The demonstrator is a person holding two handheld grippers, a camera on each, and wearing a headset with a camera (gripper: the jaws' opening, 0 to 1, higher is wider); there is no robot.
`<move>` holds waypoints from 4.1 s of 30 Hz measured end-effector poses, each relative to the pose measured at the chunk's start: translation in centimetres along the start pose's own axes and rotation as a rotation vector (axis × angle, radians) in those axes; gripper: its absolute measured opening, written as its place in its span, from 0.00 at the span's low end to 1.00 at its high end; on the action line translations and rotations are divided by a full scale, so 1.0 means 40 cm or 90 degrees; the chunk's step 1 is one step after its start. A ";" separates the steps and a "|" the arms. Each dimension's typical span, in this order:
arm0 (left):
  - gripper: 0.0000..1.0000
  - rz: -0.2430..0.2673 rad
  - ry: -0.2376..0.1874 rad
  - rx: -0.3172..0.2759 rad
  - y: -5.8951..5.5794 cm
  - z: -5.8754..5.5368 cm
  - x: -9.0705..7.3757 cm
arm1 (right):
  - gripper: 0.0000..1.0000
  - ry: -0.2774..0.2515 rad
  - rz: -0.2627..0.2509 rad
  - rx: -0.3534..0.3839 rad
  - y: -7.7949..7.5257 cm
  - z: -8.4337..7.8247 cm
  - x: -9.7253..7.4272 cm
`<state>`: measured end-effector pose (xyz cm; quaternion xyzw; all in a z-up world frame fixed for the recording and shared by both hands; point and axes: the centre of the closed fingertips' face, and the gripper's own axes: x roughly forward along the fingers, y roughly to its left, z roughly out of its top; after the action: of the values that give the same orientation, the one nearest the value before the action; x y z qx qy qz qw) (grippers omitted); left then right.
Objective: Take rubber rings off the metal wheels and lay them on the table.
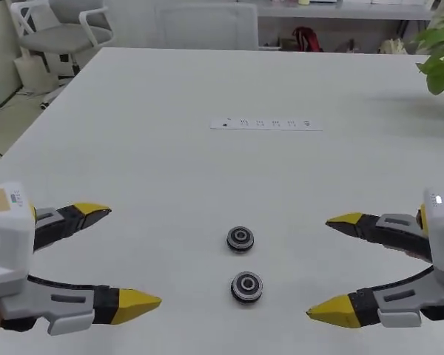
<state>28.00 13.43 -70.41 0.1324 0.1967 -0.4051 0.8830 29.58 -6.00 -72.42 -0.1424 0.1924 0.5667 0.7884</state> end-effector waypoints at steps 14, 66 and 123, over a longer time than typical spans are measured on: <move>0.86 -0.038 0.007 0.020 -0.004 -0.005 0.044 | 0.73 -0.010 0.021 0.004 0.002 0.003 0.038; 0.65 -0.142 0.013 0.047 -0.054 -0.005 0.170 | 0.42 0.020 0.113 -0.027 0.016 -0.058 0.147; 0.41 -0.255 0.042 0.055 -0.173 -0.025 0.297 | 0.31 0.025 0.143 0.000 0.052 -0.094 0.208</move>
<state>29.52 1.52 -77.21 0.1415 0.2305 -0.5759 0.7715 29.44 -0.02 -79.65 -0.1308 0.2225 0.6487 0.7159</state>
